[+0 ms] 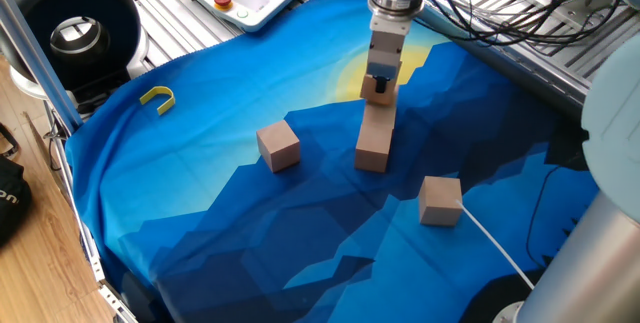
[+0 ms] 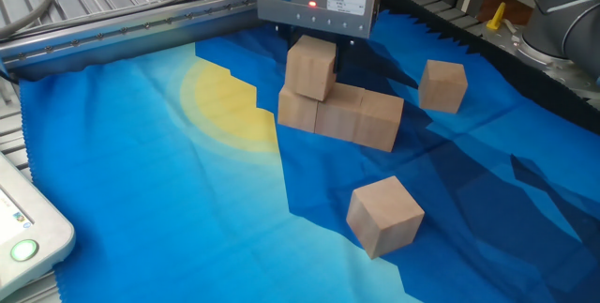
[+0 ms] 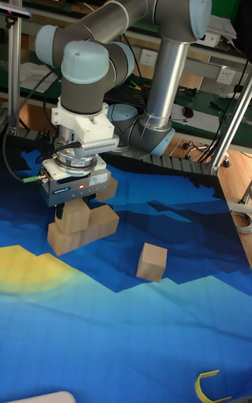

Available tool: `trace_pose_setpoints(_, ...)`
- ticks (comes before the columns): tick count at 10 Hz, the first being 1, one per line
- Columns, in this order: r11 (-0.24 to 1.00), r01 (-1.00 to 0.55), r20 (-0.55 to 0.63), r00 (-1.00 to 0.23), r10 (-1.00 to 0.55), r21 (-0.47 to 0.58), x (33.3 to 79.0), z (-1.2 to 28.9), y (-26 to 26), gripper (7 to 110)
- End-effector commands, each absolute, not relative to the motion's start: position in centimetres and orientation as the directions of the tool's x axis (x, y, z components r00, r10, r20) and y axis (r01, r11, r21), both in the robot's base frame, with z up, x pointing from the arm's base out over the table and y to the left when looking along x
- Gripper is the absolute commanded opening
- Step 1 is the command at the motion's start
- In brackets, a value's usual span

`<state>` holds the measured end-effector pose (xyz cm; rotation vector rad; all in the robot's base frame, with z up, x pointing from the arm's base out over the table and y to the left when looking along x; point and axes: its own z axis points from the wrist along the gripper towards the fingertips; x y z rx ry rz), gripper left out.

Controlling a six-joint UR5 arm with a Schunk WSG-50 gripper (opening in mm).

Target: Stack the blocks into a pyramid shape

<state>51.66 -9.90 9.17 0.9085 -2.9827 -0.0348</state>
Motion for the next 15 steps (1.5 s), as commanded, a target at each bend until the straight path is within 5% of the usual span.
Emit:
trace_pose_setpoints(1,0.838,-0.546,0.006,-0.838,-0.546,0.0,51.8,9.7,-9.8,7)
trace_pose_setpoints(15,0.778,-0.627,0.017,-0.778,-0.628,0.046,50.7,8.3,-8.9,7)
